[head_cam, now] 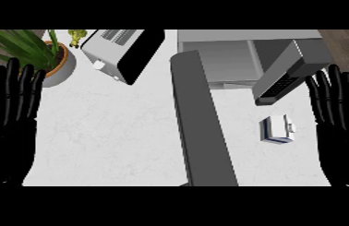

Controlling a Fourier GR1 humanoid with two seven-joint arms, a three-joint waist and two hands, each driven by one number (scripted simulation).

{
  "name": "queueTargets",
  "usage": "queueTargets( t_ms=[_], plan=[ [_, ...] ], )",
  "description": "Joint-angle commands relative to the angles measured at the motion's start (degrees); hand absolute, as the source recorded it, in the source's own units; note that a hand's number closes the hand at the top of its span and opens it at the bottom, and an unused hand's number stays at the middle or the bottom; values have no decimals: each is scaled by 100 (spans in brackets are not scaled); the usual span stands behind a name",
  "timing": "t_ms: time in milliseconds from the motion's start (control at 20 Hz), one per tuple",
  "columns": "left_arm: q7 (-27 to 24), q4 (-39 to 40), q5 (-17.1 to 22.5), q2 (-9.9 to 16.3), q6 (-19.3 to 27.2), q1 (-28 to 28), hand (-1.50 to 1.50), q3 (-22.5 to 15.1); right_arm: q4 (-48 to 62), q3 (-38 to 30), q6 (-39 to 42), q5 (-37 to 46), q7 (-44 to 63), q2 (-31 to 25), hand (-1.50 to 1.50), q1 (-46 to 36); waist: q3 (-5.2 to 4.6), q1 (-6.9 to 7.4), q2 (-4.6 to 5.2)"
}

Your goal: Pick up the milk, place it into the microwave and close the microwave

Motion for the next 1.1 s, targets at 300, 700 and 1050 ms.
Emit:
queueTargets(
  t_ms=[300,700,1050],
  plan=[
    [-14,614,-150,-535,506,317,-150,84,-208,-250,1092,-910,-97,-571,-150,573,4,167,-132],
    [362,-809,182,-432,147,1472,-150,2,-746,-180,1210,-613,-167,-364,-150,1344,6,228,-142],
    [-250,-1047,275,-607,-200,2464,-150,-123,-285,-828,1191,-595,-367,-429,-150,1331,6,246,-138]
  ],
)
